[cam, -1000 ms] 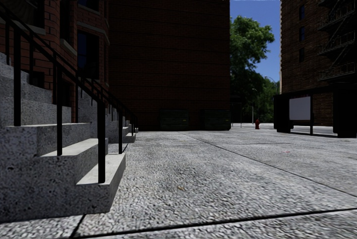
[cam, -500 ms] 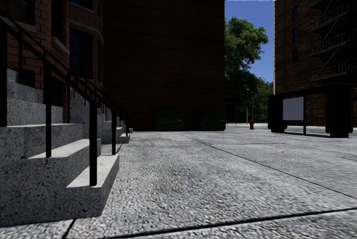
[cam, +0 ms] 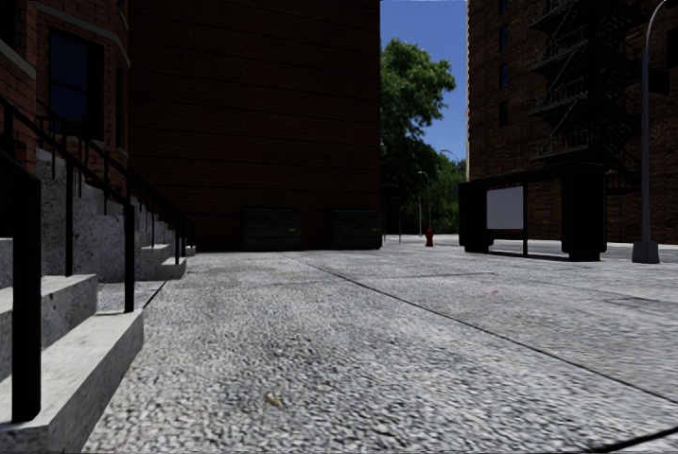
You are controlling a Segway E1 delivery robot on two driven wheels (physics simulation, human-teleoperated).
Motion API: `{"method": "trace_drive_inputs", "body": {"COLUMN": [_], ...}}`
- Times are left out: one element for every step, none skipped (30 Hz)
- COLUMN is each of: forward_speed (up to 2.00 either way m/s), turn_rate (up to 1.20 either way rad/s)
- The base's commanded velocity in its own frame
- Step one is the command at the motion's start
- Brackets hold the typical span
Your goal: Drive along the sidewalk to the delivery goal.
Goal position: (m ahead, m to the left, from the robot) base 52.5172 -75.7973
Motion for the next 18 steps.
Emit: {"method": "trace_drive_inputs", "body": {"forward_speed": [2.00, 2.00, 2.00, 2.00, 2.00, 2.00, 2.00, 2.00, 2.00, 2.00, 2.00, 2.00, 2.00, 2.00, 2.00, 2.00, 2.00, 2.00], "turn_rate": [-0.43, -0.43, -0.43, -0.43, -0.42, -0.42, -0.40, -0.36, -0.30, -0.30, 0.00, 0.00, 0.00, 0.00, 0.00, 0.00, 0.00, 0.00]}}
